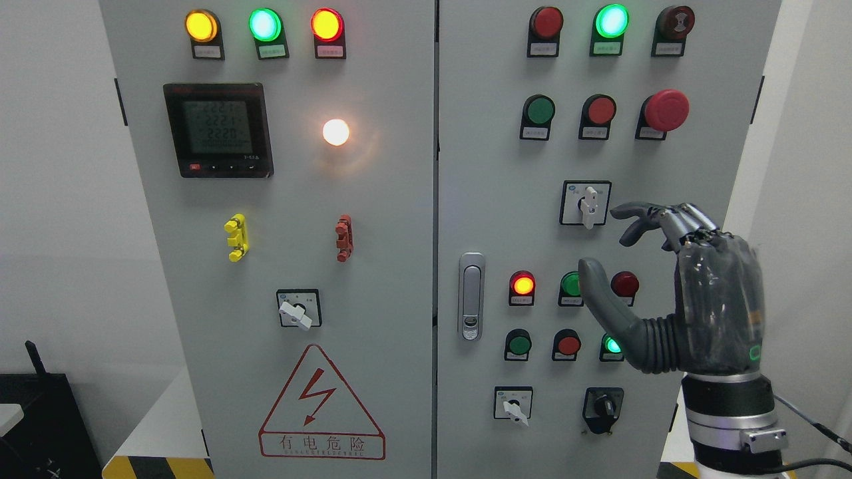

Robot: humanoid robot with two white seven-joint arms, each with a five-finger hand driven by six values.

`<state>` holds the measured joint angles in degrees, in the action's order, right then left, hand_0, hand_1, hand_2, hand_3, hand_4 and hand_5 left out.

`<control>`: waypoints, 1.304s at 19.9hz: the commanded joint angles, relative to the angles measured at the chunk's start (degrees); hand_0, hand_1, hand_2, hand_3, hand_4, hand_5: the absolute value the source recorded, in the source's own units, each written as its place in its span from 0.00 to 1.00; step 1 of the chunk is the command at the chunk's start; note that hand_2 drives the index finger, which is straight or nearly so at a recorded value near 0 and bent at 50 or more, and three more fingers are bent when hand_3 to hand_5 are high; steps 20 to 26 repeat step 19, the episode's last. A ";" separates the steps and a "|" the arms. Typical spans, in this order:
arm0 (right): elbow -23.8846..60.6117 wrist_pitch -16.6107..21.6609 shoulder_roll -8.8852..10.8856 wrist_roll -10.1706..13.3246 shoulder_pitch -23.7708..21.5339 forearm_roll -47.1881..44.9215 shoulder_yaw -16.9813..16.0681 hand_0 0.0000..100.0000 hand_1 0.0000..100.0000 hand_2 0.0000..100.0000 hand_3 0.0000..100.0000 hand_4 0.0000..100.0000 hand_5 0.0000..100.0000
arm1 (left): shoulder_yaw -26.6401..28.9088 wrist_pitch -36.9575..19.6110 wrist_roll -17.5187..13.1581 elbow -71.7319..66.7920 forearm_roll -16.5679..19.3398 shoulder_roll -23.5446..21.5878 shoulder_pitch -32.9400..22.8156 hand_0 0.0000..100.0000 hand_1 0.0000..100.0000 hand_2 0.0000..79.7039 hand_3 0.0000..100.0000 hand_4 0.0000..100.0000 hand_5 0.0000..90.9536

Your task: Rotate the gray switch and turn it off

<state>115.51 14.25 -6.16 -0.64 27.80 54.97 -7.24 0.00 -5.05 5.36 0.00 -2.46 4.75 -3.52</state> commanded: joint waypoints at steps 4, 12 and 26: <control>1.47 -0.01 0.10 -0.59 -1.61 -0.57 -2.78 0.23 0.30 0.07 0.03 0.00 0.00 | -0.09 0.04 0.00 -0.79 0.00 0.00 0.00 0.12 0.39 0.00 0.00 0.00 0.00; 1.30 -0.01 0.10 -0.68 -2.49 -0.57 -2.96 0.22 0.31 0.07 0.04 0.00 0.00 | -0.09 0.04 0.00 -0.79 0.00 0.00 0.00 0.12 0.39 0.00 0.00 0.00 0.00; 1.21 -0.01 0.01 -0.68 -3.02 -0.57 -2.87 0.21 0.32 0.09 0.07 0.00 0.00 | -0.09 0.04 0.00 -0.79 0.00 0.00 0.00 0.12 0.39 0.00 0.00 0.00 0.00</control>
